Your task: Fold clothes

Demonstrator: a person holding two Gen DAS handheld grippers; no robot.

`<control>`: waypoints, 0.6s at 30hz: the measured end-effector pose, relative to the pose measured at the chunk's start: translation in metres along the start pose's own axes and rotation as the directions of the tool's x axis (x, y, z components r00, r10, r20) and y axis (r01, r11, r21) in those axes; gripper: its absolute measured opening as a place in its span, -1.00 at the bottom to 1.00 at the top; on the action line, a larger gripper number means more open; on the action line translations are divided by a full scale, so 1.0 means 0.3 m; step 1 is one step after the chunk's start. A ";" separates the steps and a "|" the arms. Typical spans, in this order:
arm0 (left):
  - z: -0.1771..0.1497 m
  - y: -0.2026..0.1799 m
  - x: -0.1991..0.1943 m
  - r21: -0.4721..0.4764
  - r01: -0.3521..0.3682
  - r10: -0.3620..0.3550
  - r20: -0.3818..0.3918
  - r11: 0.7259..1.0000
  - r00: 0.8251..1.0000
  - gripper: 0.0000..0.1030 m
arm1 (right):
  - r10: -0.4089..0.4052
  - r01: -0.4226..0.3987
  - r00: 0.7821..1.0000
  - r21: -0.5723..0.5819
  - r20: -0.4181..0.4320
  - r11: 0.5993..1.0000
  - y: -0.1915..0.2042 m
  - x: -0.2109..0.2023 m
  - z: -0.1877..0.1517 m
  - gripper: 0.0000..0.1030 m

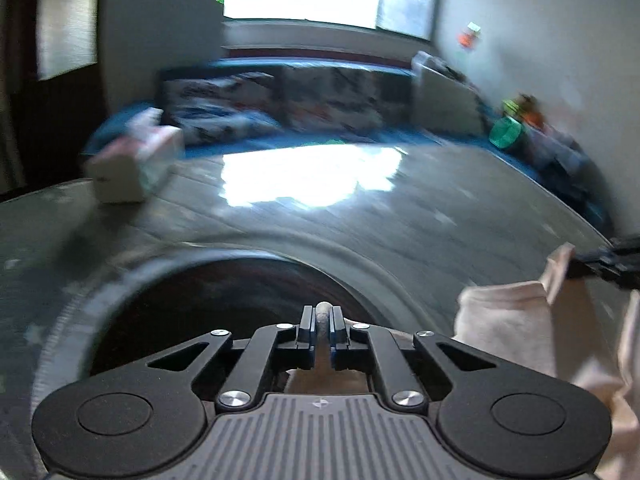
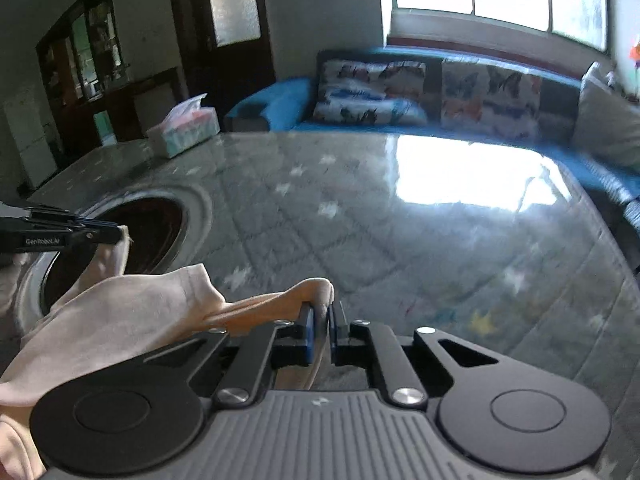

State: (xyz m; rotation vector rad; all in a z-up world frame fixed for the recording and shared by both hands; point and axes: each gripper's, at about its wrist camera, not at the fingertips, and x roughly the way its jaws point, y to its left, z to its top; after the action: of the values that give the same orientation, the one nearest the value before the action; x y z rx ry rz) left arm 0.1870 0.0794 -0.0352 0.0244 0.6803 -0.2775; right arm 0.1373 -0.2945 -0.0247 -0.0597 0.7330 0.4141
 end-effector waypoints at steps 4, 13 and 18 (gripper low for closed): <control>0.012 0.039 0.042 -0.081 -0.079 0.081 0.017 0.994 0.997 -0.87 | -0.055 0.055 0.998 0.015 0.027 0.998 -0.014 0.029 0.029 -0.88; 0.030 0.063 0.095 -0.161 -0.142 0.138 -0.031 0.977 0.990 -0.64 | -0.116 0.116 0.993 0.053 -0.006 0.992 -0.063 0.097 0.012 -0.83; 0.047 -0.092 0.021 -0.041 -0.015 0.015 0.006 0.999 1.000 -0.50 | -0.058 0.059 0.998 -0.003 0.021 0.998 -0.015 0.040 0.027 -0.81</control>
State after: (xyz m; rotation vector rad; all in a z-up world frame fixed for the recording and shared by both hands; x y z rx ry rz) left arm 0.1933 0.0497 -0.0264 -0.0101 0.6794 -0.2495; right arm 0.1522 -0.2931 -0.0270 -0.0801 0.7087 0.3597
